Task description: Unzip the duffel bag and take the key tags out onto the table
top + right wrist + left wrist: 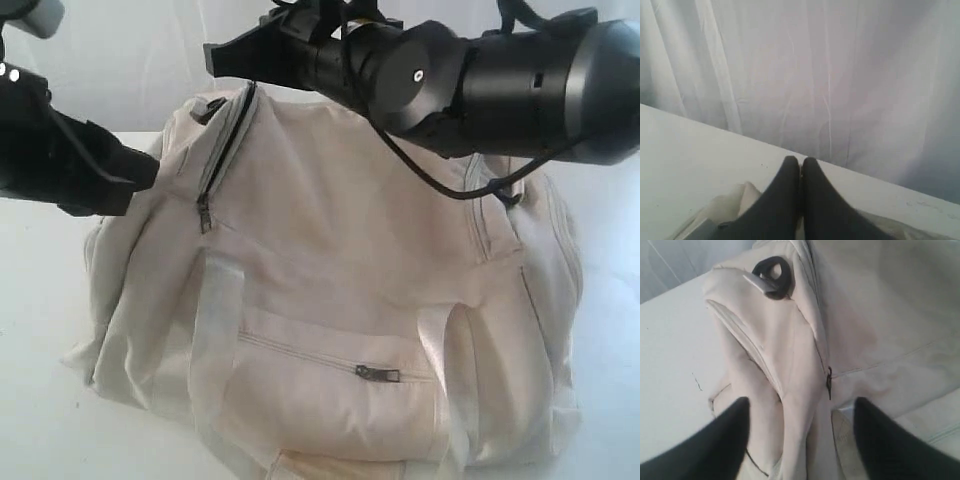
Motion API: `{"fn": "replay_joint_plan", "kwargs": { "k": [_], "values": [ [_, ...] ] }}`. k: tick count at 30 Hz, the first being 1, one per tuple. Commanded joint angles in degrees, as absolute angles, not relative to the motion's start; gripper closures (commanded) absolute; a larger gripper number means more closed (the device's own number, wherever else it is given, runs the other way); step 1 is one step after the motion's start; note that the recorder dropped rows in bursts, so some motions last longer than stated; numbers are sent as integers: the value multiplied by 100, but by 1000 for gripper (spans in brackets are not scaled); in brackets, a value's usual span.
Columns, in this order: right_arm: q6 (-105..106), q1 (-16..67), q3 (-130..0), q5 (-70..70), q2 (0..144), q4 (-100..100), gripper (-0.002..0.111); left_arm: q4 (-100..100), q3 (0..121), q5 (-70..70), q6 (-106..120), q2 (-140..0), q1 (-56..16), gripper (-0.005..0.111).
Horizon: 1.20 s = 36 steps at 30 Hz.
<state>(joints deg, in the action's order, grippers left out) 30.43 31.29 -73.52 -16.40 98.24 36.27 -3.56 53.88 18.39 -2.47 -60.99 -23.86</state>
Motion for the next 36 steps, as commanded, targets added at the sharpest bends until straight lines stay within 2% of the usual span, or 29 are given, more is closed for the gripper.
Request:
{"fn": "replay_joint_plan", "kwargs": {
  "k": [1,6,19,21,22,25,31,36],
  "values": [
    [2773,3022,-7425,-1566,9679,3577,108,-466,5518,1849,-264,-6061,-2411,18],
    [2245,3022,-7425,-1254,9652,3537,108,-455,5518,1579,-276,-6542,-2411,18],
    [1935,3451,-7425,-972,9471,3291,108,-455,5518,-334,-277,-7701,-2411,18],
    [1935,3512,-7425,-987,9471,3250,108,-455,5532,-668,-277,-7889,-2411,22],
    [1935,3528,-7425,-987,9471,3241,108,-455,5546,-754,-277,-7985,-2411,25],
    [1935,3539,-7425,-987,9471,3241,108,-455,5600,-892,-277,-8203,-2411,47],
    [1974,3538,-7425,-987,9471,3241,108,-455,5610,-348,-277,-8286,-2411,106],
    [2092,3538,-7425,-1030,9483,3211,108,-455,5610,505,-277,-8179,-2411,107]
  ]
}}
